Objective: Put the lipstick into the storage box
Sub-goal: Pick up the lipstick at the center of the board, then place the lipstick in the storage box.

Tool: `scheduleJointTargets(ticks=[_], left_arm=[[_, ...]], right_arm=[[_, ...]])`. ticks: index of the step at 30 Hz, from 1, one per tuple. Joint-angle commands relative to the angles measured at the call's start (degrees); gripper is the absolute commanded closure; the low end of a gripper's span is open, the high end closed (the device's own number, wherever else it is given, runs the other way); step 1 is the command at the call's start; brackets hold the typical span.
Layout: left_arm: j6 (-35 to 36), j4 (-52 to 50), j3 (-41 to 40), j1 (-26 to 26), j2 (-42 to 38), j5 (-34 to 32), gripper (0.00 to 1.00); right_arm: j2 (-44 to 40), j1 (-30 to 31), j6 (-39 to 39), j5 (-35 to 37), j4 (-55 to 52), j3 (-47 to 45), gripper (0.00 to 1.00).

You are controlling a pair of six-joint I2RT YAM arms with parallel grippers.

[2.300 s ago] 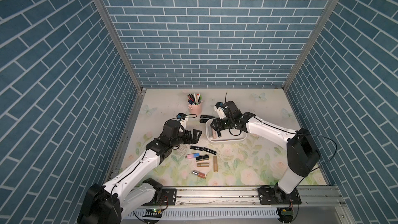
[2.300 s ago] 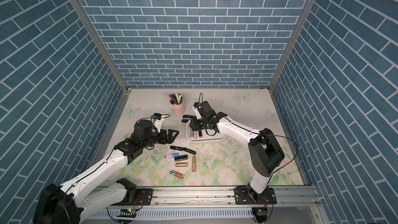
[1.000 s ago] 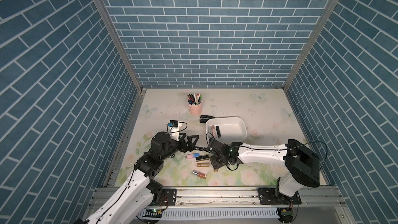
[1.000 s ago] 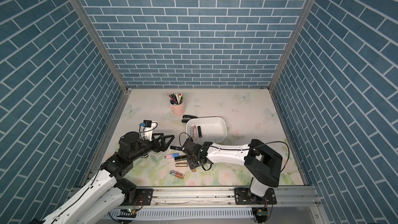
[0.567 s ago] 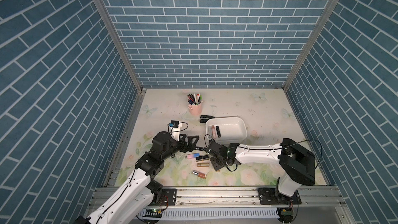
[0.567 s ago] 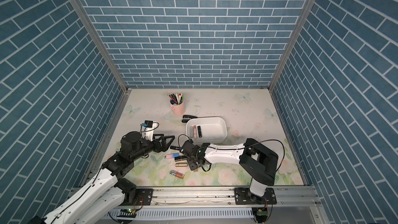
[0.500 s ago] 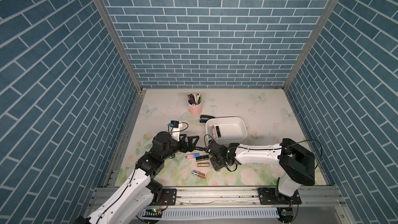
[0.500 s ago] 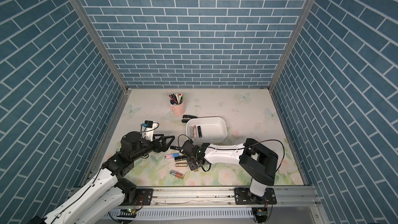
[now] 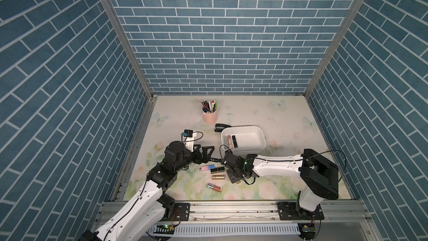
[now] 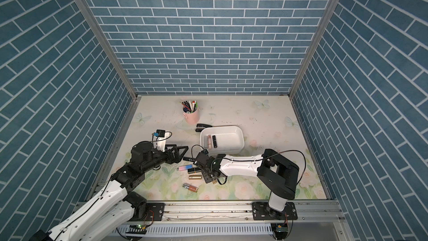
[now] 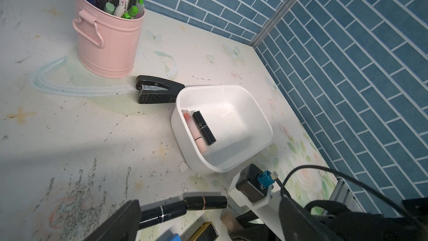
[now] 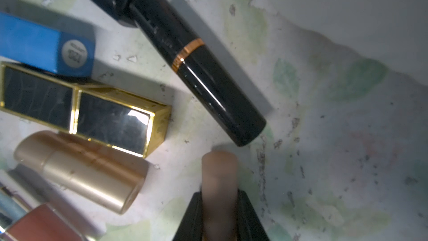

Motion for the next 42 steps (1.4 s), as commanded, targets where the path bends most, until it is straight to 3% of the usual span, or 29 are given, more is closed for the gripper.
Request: scheduleJointTargets(ticks=[1, 10, 17, 28, 42], left_arm=[[0.18, 1.27, -0.79, -0.19, 0.24, -0.13, 0.0], [0.42, 2.17, 1.0, -0.2, 0.28, 1.82, 0.0], [1.99, 3.48, 3.42, -0.19, 2.17, 4.5, 0.0], [3.48, 5.7, 6.78, -0.32, 8.48, 5.89, 0.0], [5.85, 6.76, 8.25, -0.35, 15.66, 5.27, 0.0]], right_arm=[[-3.12, 0.04, -0.41, 1.33, -3.02, 1.51, 0.84], [-13.06, -6.7, -4.01, -3.17, -3.66, 4.78, 0.84], [-20.25, -20.73, -7.01, -12.49, 0.71, 6.77, 0.83], [-9.85, -34.11, -10.0, -22.28, 9.16, 9.27, 0.83], [2.53, -35.92, -11.57, -25.35, 14.26, 9.57, 0.83]])
